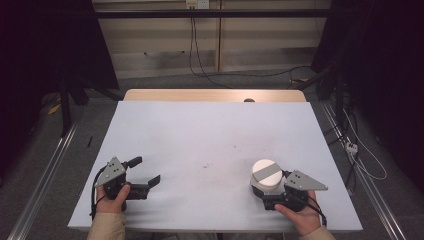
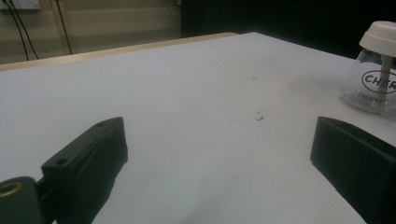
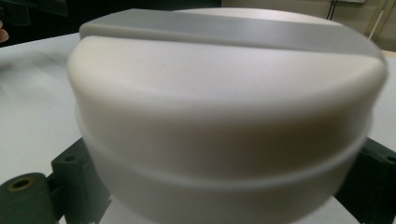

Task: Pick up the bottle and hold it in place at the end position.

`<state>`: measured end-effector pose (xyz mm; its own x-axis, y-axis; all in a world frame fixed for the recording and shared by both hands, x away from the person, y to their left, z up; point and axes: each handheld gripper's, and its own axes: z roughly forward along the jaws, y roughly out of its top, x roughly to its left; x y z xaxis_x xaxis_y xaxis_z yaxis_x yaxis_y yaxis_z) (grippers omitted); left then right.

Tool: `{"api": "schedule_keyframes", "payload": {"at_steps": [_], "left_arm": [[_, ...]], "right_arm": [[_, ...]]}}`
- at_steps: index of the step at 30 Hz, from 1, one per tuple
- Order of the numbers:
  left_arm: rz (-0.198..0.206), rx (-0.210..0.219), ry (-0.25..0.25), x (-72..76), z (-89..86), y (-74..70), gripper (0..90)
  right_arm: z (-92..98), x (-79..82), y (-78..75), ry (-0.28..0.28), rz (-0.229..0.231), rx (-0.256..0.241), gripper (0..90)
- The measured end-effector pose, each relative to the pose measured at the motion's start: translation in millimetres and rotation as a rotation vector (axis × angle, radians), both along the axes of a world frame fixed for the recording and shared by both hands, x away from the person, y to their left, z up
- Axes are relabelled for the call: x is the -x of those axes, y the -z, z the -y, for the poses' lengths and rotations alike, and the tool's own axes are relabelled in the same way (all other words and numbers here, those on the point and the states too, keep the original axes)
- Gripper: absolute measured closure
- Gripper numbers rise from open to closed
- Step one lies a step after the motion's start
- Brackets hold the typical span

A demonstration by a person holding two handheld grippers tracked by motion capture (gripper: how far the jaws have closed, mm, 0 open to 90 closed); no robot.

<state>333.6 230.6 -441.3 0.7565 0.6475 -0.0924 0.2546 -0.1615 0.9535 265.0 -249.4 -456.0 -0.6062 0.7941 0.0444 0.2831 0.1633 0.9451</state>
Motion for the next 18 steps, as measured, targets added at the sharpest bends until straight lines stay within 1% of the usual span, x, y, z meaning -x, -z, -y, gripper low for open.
{"api": "schedule_keyframes", "payload": {"at_steps": [5, 7, 9, 15, 18], "left_arm": [[-0.001, 0.0, 0.002, -0.5, 1.1, 0.2, 3.8], [0.0, -0.002, 0.004, -0.6, 1.2, 0.2, 3.8], [0.0, -0.002, 0.004, -0.9, 1.3, 0.2, 3.8], [0.003, -0.001, 0.007, -1.8, 2.0, 0.0, 3.8], [0.002, 0.0, 0.009, -2.3, 2.6, 0.1, 3.8]], "right_arm": [[-7.5, -4.9, 0.6, -0.012, 0.0, 0.013, 10.5], [-8.9, -6.4, 0.9, -0.013, 0.002, 0.007, 12.6], [-8.5, -6.9, 0.9, -0.012, 0.007, 0.017, 17.0], [-7.2, -8.4, -0.4, -0.021, 0.017, 0.023, 18.0], [-7.9, -10.3, -1.8, -0.032, 0.011, 0.02, 18.1]]}}
